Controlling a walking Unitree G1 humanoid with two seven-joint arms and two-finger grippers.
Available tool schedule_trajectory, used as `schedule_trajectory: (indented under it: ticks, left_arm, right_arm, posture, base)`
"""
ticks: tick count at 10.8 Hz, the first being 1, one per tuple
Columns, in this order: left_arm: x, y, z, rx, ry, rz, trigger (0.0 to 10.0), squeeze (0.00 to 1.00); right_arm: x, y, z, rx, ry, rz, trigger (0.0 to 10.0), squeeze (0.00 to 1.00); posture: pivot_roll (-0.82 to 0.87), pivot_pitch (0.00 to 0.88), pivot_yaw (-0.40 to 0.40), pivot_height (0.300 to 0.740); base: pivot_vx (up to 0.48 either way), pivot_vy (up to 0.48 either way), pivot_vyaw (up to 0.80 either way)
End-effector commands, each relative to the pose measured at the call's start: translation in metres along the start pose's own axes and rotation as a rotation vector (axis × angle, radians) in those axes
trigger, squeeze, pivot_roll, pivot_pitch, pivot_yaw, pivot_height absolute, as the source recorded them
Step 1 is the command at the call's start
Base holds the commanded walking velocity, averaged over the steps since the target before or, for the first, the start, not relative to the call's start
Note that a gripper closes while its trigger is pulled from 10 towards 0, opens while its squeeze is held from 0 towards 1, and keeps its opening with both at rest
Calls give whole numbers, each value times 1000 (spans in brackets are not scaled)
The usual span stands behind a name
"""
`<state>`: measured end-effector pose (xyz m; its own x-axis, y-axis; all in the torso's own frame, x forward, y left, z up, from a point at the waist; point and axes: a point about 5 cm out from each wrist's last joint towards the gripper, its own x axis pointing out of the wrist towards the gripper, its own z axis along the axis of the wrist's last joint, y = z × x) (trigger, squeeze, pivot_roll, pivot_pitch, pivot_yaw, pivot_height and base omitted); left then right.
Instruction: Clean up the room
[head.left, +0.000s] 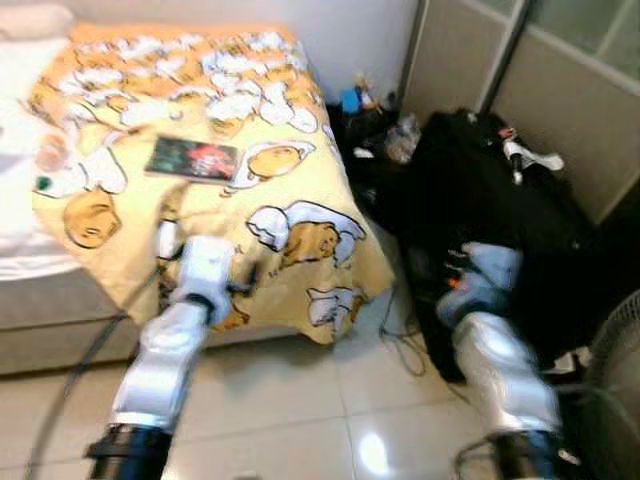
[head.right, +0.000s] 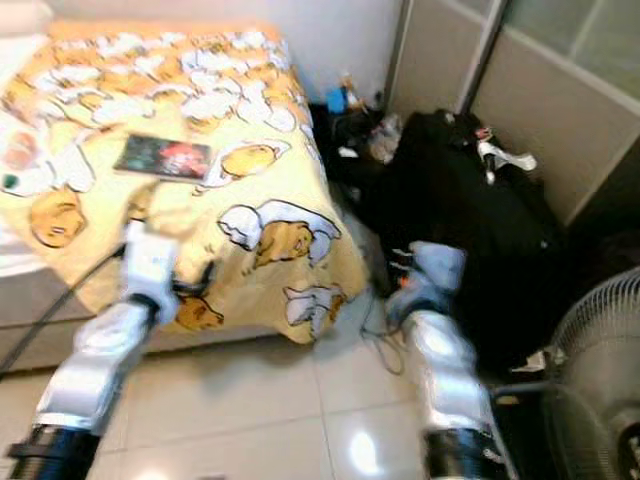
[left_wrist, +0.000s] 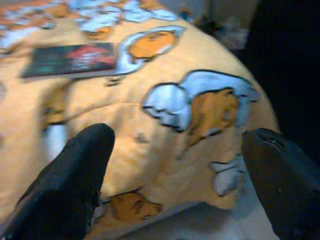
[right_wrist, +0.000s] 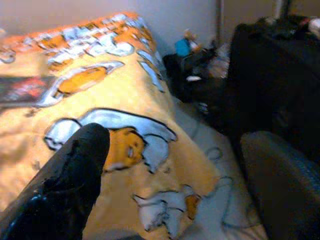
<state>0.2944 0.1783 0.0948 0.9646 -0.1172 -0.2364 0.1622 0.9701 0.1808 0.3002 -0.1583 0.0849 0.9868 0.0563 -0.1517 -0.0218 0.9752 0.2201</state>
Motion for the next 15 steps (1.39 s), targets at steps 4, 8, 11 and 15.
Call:
schedule_trajectory:
  ticks: [4, 8, 11, 15]
  left_arm:
    - [-3, -6, 4, -15, -18, -4, 10000, 0]
    - [-5, -3, 6, -25, -21, 8, 10000, 0]
    - [-4, 0, 8, -52, -20, 26, 10000, 0]
    - [-2, -5, 11, -52, -37, 5, 10000, 0]
  right_arm:
    - [-6, -8, -12, -29, 32, -89, 10000, 1000]
    - [-7, -5, -17, -37, 39, -128, 10000, 1000]
    - [-5, 1, -17, -6, 36, -89, 10000, 0]
    - [-1, 1, -12, 0, 34, -65, 10000, 0]
  posture:
    - [-53, 0, 6, 740]
    - [-42, 0, 17, 740]
    - [-45, 0, 20, 740]
    - [-51, 0, 14, 740]
  base:
    - [0, 227, 0]
    - [0, 304, 0]
    - [0, 186, 0]
    - [0, 0, 0]
